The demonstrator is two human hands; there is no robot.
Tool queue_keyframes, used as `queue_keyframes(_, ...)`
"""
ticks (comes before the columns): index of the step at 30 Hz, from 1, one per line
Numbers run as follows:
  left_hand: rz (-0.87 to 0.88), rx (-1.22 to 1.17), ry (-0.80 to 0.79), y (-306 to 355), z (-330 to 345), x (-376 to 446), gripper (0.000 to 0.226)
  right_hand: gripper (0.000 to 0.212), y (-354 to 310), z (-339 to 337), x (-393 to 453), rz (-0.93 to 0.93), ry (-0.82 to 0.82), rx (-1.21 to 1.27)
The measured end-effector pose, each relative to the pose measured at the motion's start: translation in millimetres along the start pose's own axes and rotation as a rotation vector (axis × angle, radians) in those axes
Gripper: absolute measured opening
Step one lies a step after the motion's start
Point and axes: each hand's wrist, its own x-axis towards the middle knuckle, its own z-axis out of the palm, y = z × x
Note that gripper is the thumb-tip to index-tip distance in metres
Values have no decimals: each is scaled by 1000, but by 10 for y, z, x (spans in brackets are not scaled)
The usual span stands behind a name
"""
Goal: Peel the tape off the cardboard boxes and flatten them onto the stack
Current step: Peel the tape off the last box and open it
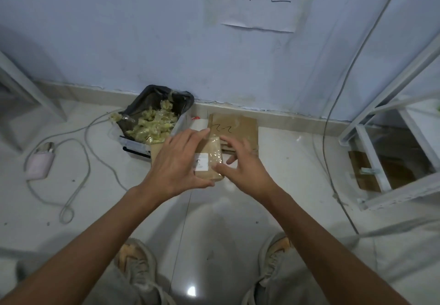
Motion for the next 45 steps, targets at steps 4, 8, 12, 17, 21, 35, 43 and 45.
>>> queue_keyframes(4,30,-14,-2,93,-375,-115,127,56,-247,-141,-174,-235,33,-66)
queue_keyframes(8,66,28,-32,192,-424,-193,128,31,-232,-204,-219,-289,69,-124)
queue_keyframes(12,52,16,-52,254,-429,-160,132,25,-202,-233,-188,-312,130,-179)
queue_keyframes(17,20,75,-73,276,-359,-165,138,8,-177,-209,-158,-273,84,-192)
queue_keyframes(21,53,116,-110,243,-264,-159,136,5,-115,-150,-51,-217,4,-184)
queue_keyframes(35,-5,-52,-247,72,-75,-53,136,23,67,-245,61,-202,-209,73)
queue_keyframes(43,45,-16,-221,41,-52,5,133,25,82,-167,82,-160,-169,88)
queue_keyframes(45,51,-8,-222,37,-66,11,132,24,64,-170,104,-179,-138,83)
